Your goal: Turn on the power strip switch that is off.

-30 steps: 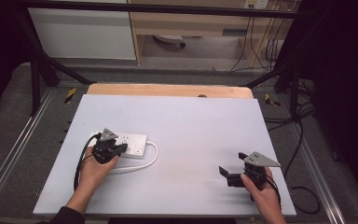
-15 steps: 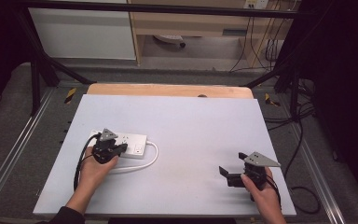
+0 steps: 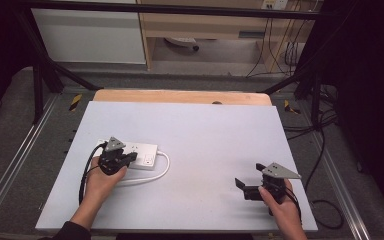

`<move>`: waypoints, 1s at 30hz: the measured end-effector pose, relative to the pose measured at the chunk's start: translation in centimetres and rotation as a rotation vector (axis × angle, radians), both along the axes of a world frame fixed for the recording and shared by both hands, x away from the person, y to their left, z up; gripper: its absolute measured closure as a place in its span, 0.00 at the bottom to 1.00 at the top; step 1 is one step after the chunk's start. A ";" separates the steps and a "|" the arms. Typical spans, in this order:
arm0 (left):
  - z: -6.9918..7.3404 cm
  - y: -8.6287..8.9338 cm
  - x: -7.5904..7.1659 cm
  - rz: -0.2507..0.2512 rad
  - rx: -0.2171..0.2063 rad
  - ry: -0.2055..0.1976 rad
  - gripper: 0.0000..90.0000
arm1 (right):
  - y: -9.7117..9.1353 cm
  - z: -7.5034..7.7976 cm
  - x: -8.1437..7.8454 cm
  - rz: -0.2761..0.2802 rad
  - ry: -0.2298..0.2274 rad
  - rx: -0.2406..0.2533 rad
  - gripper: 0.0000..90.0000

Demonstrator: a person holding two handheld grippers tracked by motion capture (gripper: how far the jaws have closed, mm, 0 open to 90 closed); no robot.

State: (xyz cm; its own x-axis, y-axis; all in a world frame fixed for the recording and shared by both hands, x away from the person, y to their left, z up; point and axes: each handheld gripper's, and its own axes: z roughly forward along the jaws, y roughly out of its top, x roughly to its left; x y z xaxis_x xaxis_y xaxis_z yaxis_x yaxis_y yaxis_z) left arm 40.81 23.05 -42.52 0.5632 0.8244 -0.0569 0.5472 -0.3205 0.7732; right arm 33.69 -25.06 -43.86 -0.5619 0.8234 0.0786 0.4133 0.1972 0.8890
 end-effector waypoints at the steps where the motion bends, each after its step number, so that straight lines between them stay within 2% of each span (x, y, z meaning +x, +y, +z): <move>1: 0.0 0.0 0.0 -0.001 -0.004 -0.005 1.00 | 0.0 0.0 0.0 0.000 -0.002 -0.001 0.03; 6: 0.2 0.0 -0.1 -0.006 -0.022 -0.027 1.00 | 0.0 0.0 0.0 0.001 -0.002 -0.002 0.03; 9: 0.3 0.1 -0.2 -0.009 -0.029 -0.056 1.00 | 0.0 0.0 0.0 0.001 -0.001 -0.002 0.03; 14: 0.4 0.0 -0.2 -0.018 -0.048 -0.071 1.00 | 0.0 0.0 0.0 0.001 -0.001 -0.001 0.03; 16: 0.4 -0.1 -0.3 -0.020 -0.041 -0.086 0.96 | 0.0 0.0 0.0 0.000 -0.001 -0.001 0.03; 30: 0.8 -0.4 -0.6 0.017 -0.091 -0.181 0.39 | -0.1 0.0 0.0 -0.002 0.002 0.003 0.03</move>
State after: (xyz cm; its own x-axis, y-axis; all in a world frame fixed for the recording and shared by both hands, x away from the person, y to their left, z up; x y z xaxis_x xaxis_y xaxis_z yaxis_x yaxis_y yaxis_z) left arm 40.24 22.62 -41.77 0.5568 0.8300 -0.0311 0.4018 -0.2364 0.8847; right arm 33.71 -25.19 -43.89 -0.5604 0.8241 0.0821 0.4152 0.1938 0.8889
